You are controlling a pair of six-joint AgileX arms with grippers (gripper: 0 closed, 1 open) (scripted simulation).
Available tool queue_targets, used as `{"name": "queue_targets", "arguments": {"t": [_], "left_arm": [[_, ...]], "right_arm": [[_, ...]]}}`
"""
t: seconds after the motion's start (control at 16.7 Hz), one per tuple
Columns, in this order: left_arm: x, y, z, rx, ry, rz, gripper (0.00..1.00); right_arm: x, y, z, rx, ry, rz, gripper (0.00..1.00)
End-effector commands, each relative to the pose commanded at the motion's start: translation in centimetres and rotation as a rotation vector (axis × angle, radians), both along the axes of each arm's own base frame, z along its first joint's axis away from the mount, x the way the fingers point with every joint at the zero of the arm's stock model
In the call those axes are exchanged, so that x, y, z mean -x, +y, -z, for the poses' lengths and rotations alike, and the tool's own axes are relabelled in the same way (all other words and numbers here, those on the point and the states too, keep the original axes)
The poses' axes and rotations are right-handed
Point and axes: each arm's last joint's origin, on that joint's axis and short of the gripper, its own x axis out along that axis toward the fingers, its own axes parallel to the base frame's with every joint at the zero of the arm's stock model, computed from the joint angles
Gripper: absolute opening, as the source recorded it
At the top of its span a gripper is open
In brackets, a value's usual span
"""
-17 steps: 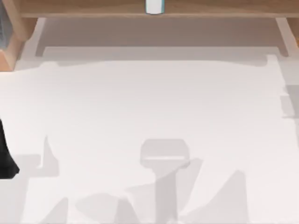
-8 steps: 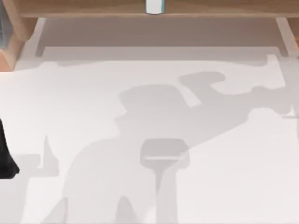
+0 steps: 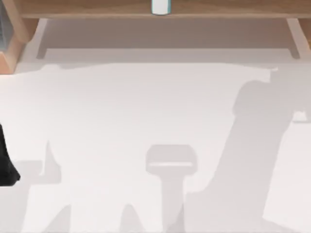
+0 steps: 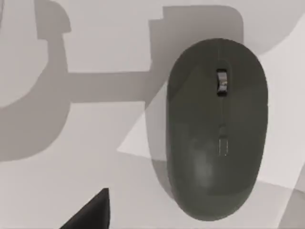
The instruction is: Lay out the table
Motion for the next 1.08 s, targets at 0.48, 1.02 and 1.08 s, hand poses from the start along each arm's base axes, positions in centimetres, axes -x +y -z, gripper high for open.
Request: {"name": "queue_targets", "arguments": {"t": [0.48,1.02,1.08], "left_arm": [[0.0,0.0,0.0,0.0,0.0,0.0,1.0],[0.0,0.0,0.0,0.0,0.0,0.0,1.0],[0.0,0.0,0.0,0.0,0.0,0.0,1.0]], "right_arm": [[-0.7,-0.9,2.8,-0.078,0.038,-0.007,1.0],[-0.8,-0.7,3.6,-0.078,0.038,-0.008,1.0],[-0.8,-0.7,3.8,-0.078,0.037,-0.008,1.0]]}}
